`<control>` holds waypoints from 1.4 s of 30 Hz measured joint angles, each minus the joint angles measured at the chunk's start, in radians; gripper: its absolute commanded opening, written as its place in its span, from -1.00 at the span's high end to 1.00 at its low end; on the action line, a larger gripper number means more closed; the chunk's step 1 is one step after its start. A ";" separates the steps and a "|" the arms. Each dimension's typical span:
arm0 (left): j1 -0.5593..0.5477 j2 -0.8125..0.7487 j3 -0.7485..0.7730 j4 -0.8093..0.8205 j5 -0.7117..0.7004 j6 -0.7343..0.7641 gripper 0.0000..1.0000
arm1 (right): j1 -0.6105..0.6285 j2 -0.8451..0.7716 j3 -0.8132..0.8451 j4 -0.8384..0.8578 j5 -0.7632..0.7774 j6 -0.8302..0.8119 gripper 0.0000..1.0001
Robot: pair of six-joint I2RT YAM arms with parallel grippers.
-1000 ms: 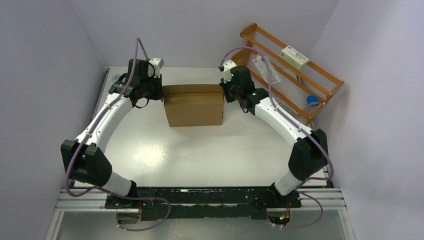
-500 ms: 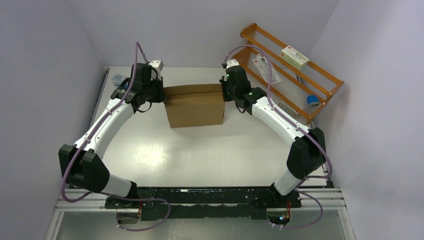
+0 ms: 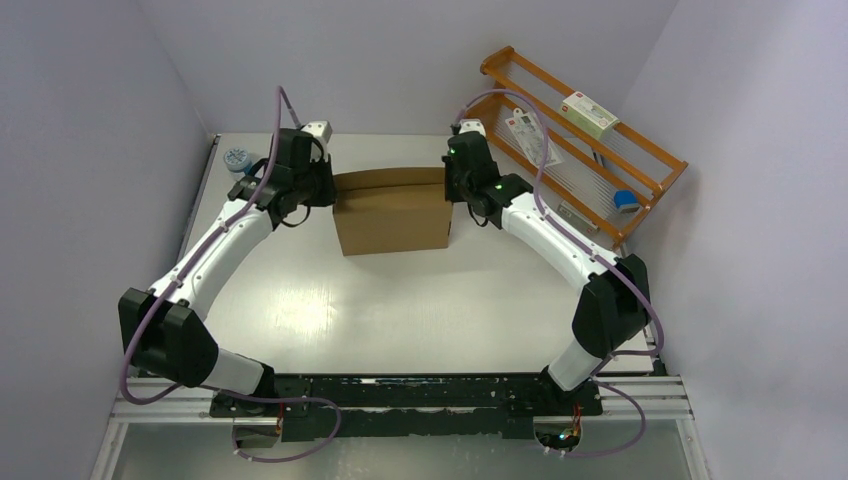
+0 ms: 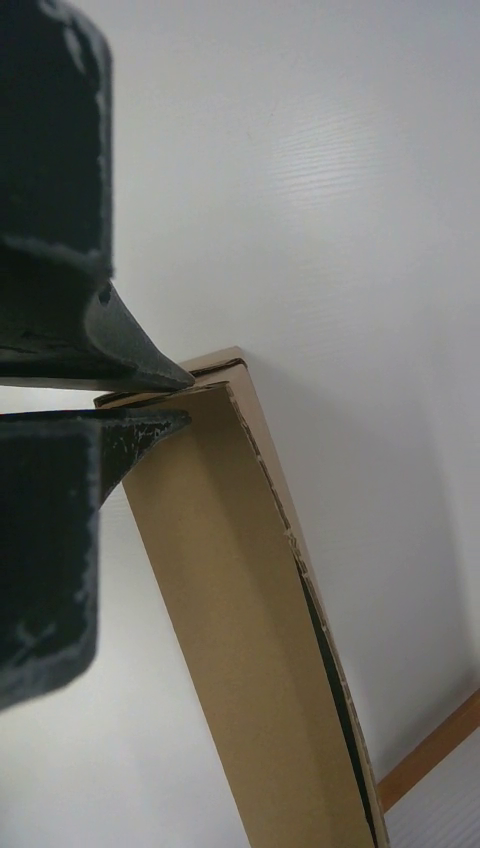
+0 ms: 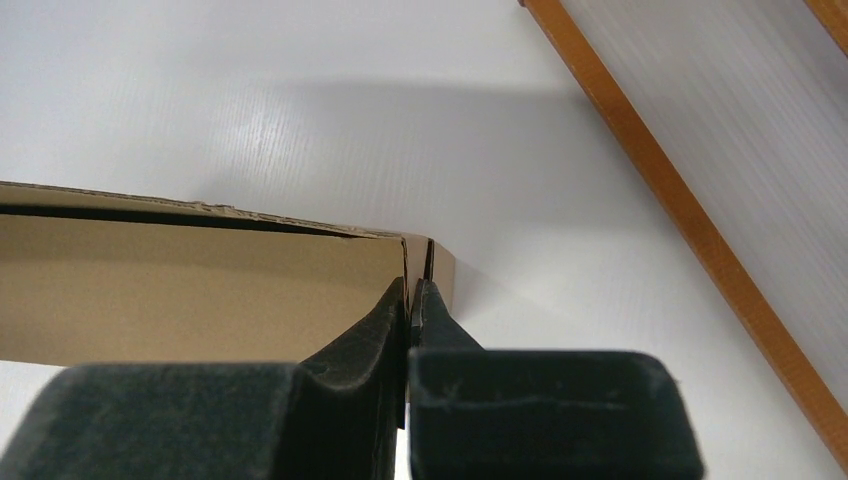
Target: Fold the paper box
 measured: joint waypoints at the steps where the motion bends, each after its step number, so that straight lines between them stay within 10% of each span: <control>1: -0.003 -0.002 -0.005 0.004 -0.008 -0.003 0.84 | 0.003 0.001 0.000 0.000 0.011 0.002 1.00; 42: -0.050 -0.017 -0.023 0.002 -0.183 0.026 0.90 | 0.084 0.009 -0.026 0.043 0.169 -0.002 1.00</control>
